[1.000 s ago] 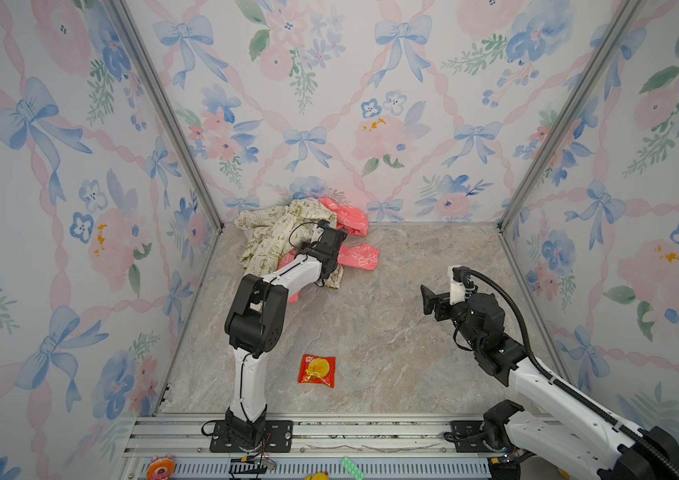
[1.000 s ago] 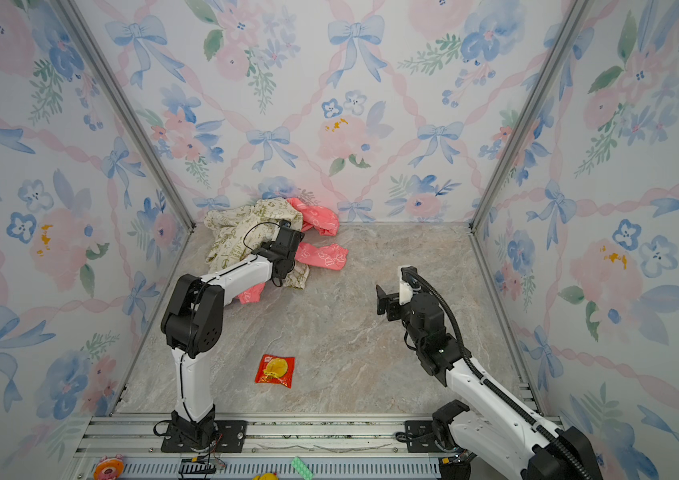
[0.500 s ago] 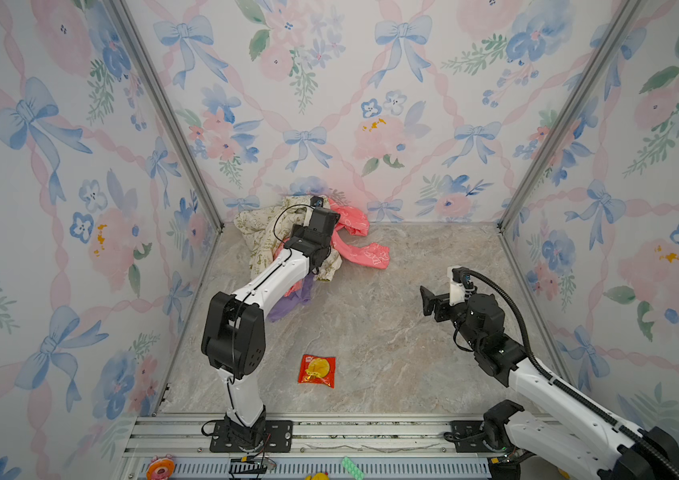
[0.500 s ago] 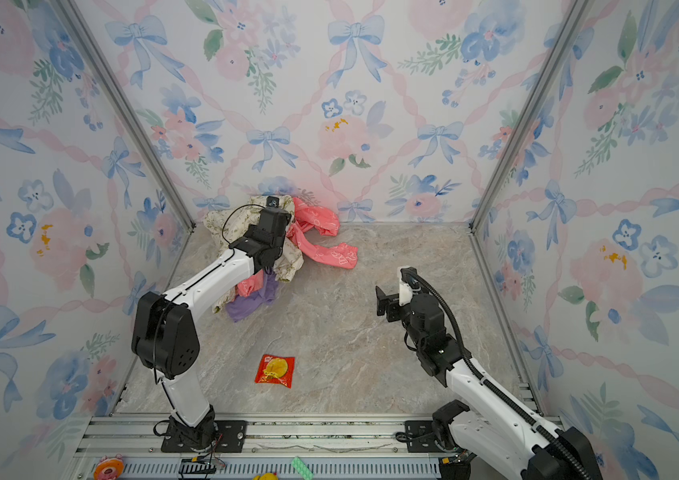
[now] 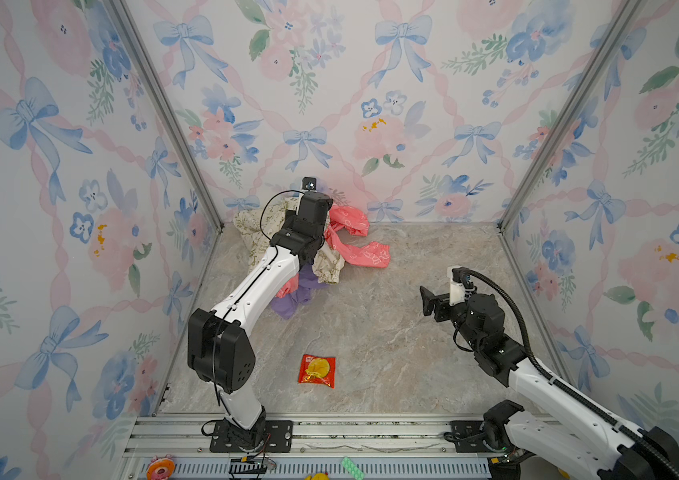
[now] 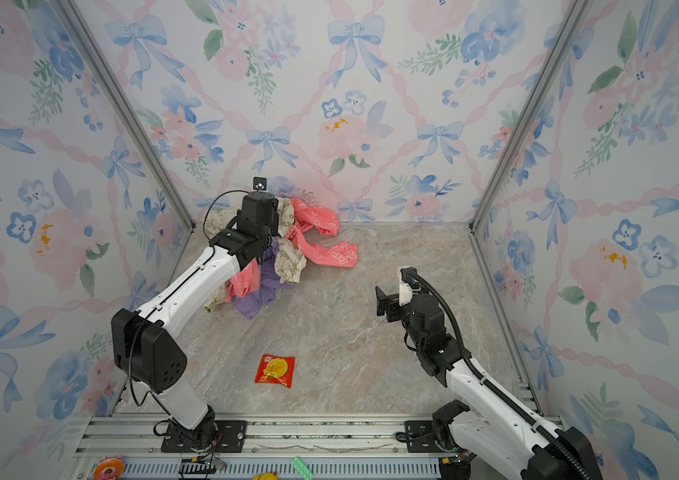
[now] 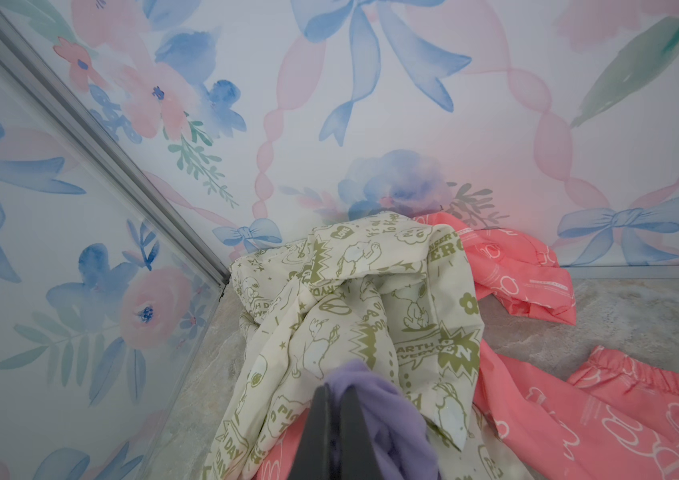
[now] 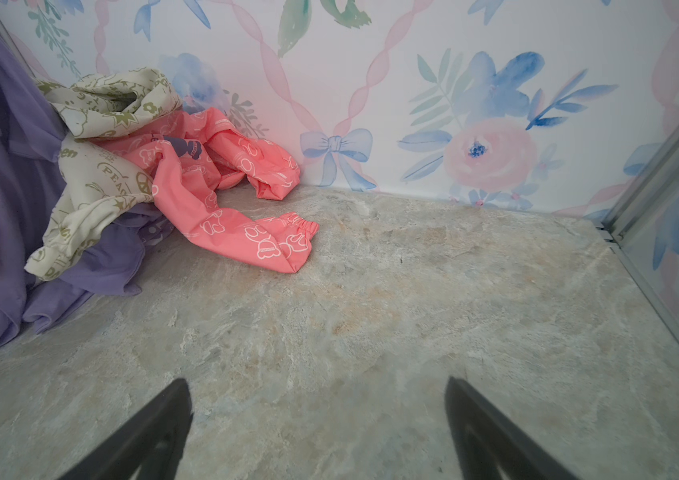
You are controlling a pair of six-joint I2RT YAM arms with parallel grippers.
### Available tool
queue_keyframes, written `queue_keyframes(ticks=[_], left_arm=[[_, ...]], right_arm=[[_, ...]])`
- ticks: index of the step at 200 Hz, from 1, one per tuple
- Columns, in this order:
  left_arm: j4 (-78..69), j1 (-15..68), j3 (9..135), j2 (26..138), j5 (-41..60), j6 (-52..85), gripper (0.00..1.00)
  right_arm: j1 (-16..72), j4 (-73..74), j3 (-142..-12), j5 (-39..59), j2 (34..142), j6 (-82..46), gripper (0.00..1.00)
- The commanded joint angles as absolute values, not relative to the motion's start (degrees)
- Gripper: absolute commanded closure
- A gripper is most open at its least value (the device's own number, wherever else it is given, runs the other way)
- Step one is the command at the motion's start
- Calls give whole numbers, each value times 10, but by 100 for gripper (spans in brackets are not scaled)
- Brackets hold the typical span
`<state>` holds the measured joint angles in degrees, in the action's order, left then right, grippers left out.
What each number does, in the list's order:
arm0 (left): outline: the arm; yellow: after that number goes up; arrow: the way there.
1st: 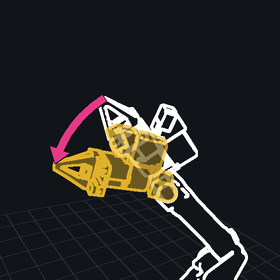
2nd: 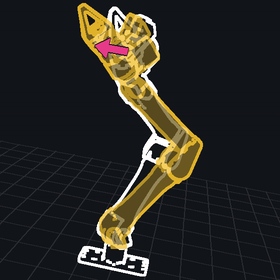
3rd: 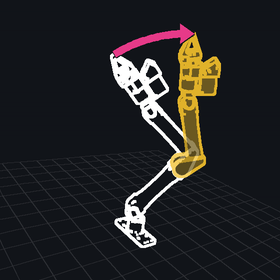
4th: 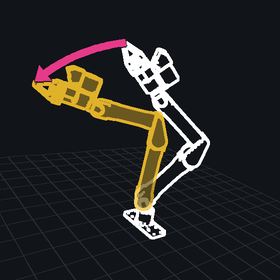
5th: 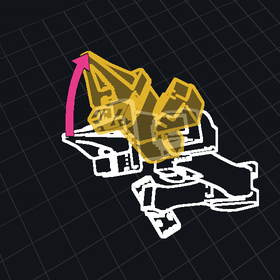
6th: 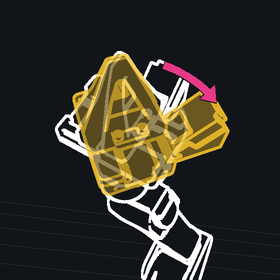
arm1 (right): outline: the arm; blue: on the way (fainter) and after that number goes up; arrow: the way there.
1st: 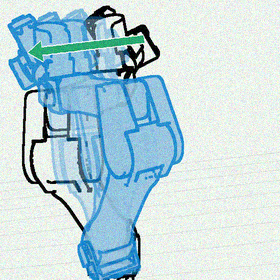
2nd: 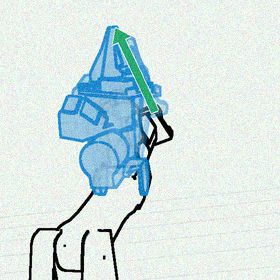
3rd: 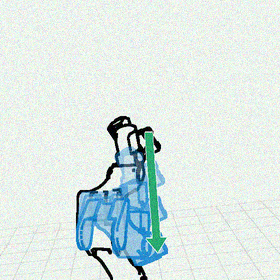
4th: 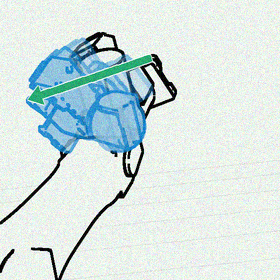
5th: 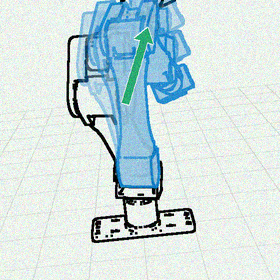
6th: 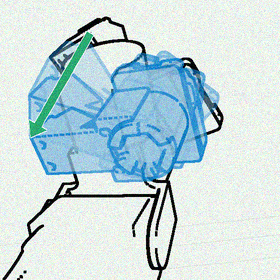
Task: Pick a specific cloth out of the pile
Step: 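Lift the purple cloth up out of the pile with the left gripper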
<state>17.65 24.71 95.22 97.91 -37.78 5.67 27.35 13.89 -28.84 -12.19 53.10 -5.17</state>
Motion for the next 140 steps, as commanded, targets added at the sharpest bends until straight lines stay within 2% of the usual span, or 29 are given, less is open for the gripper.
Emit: queue_keyframes(ticks=[1, 93, 140], left_arm=[[149, 246, 992, 932, -361, 84, 100], [149, 274, 1100, 899, -351, 85, 100], [149, 331, 1168, 918, -373, 54, 100]], right_arm=[[268, 140, -285, -116, 532, -60, 3], [268, 142, -285, -112, 540, -62, 3], [268, 141, -286, -112, 541, -61, 3]])
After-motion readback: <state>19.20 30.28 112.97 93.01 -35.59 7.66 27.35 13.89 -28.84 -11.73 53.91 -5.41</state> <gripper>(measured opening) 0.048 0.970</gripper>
